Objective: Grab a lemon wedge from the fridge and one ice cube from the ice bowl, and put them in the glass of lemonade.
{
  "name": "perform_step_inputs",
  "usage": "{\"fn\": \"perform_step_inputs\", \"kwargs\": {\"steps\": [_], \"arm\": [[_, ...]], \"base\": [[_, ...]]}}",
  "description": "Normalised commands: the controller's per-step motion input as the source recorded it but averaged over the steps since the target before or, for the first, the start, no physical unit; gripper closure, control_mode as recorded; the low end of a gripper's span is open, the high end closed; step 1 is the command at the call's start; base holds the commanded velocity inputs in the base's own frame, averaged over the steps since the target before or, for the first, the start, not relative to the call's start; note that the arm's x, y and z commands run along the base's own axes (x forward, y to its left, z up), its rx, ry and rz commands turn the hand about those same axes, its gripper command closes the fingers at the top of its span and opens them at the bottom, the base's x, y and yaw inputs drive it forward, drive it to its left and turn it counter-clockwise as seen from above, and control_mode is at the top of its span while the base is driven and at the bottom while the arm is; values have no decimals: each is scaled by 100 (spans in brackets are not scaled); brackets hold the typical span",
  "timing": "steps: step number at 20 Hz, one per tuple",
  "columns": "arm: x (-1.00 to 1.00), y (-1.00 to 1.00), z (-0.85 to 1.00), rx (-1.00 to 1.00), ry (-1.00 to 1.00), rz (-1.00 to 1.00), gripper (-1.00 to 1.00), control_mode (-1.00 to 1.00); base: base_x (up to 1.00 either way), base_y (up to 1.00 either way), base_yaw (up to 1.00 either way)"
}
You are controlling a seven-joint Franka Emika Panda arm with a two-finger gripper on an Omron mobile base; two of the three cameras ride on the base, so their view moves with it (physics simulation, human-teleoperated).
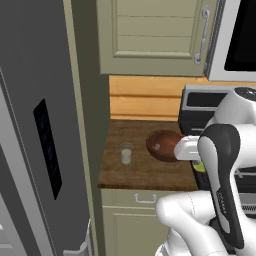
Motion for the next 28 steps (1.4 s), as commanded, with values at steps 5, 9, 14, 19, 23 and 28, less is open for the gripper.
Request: {"fn": "perform_step_inputs", "kwargs": {"steps": [5, 9, 14, 19, 23, 28], "arm": [[0, 0, 0, 0, 0, 0, 100, 100], [0, 0, 0, 0, 0, 0, 100, 100], [59, 13, -4, 0, 0, 0, 100, -100], [100, 55, -27, -1, -4, 0, 100, -100], [100, 67, -24, -8, -1, 1, 100, -100], [100, 32, -34, -10, 9, 6, 100, -100]], "base": [[25, 0, 0], [48, 0, 0], [11, 0, 0], [0, 0, 0], [0, 0, 0], [0, 0, 0]]}}
